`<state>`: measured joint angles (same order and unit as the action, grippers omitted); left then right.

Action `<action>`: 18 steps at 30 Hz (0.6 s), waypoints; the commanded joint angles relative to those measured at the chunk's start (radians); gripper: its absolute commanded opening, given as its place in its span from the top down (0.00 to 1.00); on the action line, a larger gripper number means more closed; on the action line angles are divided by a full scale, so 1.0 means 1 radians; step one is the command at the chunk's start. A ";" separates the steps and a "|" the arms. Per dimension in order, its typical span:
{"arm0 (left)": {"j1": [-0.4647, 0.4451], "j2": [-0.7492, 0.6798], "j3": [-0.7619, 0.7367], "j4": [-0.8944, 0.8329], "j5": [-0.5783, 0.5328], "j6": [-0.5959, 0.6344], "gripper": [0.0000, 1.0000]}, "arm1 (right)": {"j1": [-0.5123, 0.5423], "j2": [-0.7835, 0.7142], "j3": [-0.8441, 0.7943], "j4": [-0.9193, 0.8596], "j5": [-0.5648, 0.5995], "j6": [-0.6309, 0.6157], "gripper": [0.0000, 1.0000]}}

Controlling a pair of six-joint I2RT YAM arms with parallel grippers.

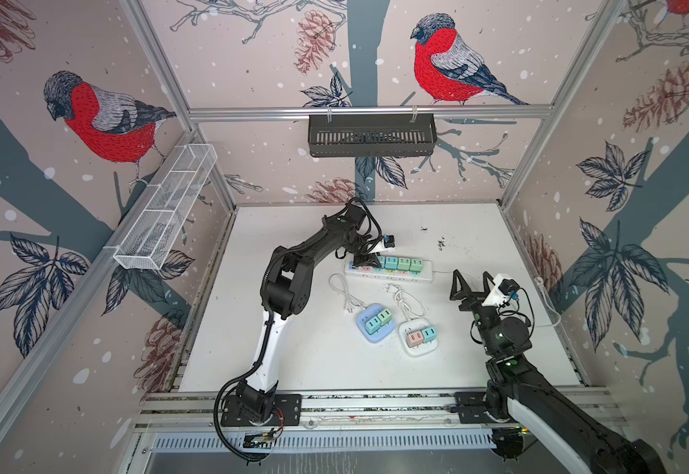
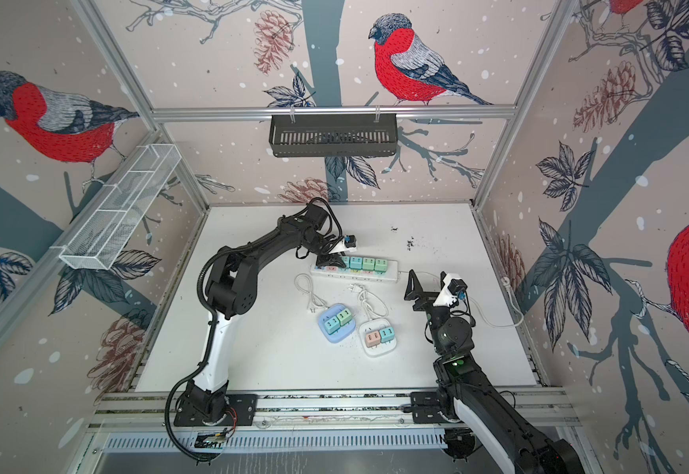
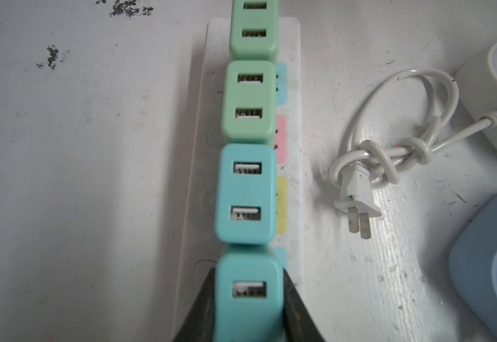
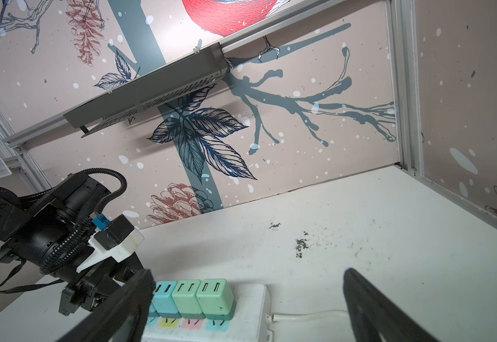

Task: Insert the plug
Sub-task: 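Press the teal adapter down into the socket with the left gripper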

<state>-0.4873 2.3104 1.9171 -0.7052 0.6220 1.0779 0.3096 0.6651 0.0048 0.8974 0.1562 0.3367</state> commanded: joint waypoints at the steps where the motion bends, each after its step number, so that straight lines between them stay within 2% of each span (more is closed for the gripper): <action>1: 0.002 0.018 0.003 -0.095 -0.052 0.022 1.00 | -0.001 -0.003 -0.101 0.035 -0.012 -0.003 0.01; 14: 0.001 0.038 0.006 -0.108 -0.091 0.027 1.00 | -0.001 -0.009 -0.100 0.031 -0.012 -0.001 0.00; 15: 0.001 0.036 0.009 -0.102 -0.090 0.023 0.97 | -0.001 -0.011 -0.101 0.029 -0.009 -0.001 0.01; 16: 0.002 0.030 0.009 -0.091 -0.085 0.013 0.79 | -0.001 -0.013 -0.102 0.029 -0.009 -0.002 0.01; 17: 0.001 0.016 0.006 -0.075 -0.073 0.001 0.08 | -0.001 -0.013 -0.103 0.029 -0.006 0.000 0.00; 18: 0.000 -0.004 0.003 -0.060 -0.059 -0.012 0.01 | -0.001 -0.014 -0.103 0.028 -0.004 0.003 0.01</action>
<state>-0.4870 2.3241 1.9289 -0.7189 0.5983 1.0786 0.3092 0.6544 0.0048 0.8978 0.1558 0.3367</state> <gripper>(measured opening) 0.433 0.994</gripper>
